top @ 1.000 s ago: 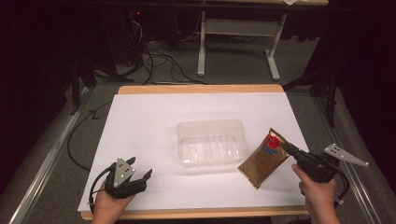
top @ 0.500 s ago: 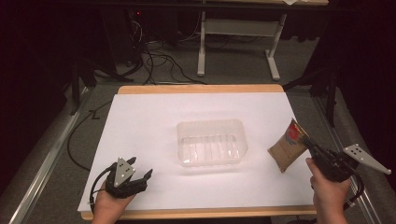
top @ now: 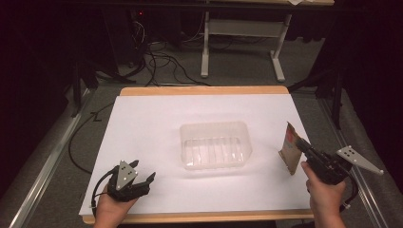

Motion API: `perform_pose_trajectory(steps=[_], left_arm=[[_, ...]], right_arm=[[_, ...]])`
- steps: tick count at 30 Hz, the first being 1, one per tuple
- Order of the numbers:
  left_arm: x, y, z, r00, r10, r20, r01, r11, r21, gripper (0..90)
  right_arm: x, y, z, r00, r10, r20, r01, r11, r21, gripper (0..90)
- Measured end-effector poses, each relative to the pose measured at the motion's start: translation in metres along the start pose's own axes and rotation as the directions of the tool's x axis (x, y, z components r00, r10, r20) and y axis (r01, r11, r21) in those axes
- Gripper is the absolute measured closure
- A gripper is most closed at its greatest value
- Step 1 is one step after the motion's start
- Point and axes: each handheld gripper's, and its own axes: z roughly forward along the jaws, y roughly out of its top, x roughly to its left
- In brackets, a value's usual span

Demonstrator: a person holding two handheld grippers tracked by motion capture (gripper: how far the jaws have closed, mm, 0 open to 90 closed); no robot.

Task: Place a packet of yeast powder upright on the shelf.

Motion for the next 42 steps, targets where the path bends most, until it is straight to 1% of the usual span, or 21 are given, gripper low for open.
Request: perform_pose_trajectory(steps=[4, 6, 11, 16, 21, 25, 30, 35, 40, 42], left_arm=[[0.001, 0.0, -0.001, 1.0, -0.003, 0.003, 0.003, 0.9999, -0.014, 29.2], [0.002, 0.0, -0.002, 0.9999, -0.011, 0.006, 0.011, 0.9997, -0.024, 29.2], [0.001, 0.0, -0.001, 0.9999, -0.016, 0.005, 0.016, 0.9996, -0.023, 29.2], [-0.001, 0.0, -0.001, 0.9999, -0.012, 0.0, 0.012, 0.9997, -0.02, 29.1], [0.003, -0.001, -0.001, 0.9994, -0.034, -0.009, 0.033, 0.9991, -0.027, 29.0], [0.006, -0.001, -0.005, 0.9984, -0.053, -0.017, 0.052, 0.9975, -0.048, 29.0], [0.008, 0.0, -0.009, 0.9977, -0.065, -0.022, 0.063, 0.9953, -0.073, 29.0], [0.01, 0.0, -0.011, 0.9978, -0.063, -0.022, 0.061, 0.9947, -0.083, 29.0], [0.012, 0.0, -0.013, 0.9975, -0.064, -0.032, 0.061, 0.9941, -0.09, 28.8], [0.012, 0.0, -0.013, 0.9973, -0.066, -0.032, 0.063, 0.9938, -0.092, 28.8]], right_arm=[[-0.001, -0.001, 0.001, 0.9996, 0.027, -0.007, -0.027, 1.0, -0.008, 89.9], [-0.001, -0.002, 0.001, 0.9995, 0.03, -0.001, -0.03, 0.999, -0.012, 89.9], [-0.004, 0.0, -0.005, 0.9994, 0.03, 0.016, -0.03, 0.999, -0.034, 90.0], [-0.008, 0.002, -0.01, 0.9984, 0.046, 0.033, -0.044, 0.997, -0.06, 90.0], [-0.01, 0.005, -0.015, 0.9979, 0.048, 0.043, -0.045, 0.996, -0.077, 90.0], [-0.01, 0.006, -0.016, 0.998, 0.039, 0.05, -0.034, 0.996, -0.083, 90.0], [-0.009, 0.008, -0.017, 0.9976, 0.037, 0.058, -0.032, 0.995, -0.096, 90.0], [-0.007, 0.008, -0.017, 0.9969, 0.054, 0.058, -0.047, 0.994, -0.103, 90.0], [0.0, 0.009, -0.016, 0.9959, 0.055, 0.072, -0.046, 0.992, -0.116, 90.0], [0.002, 0.01, -0.015, 0.9963, 0.053, 0.068, -0.045, 0.992, -0.119, 90.0]])
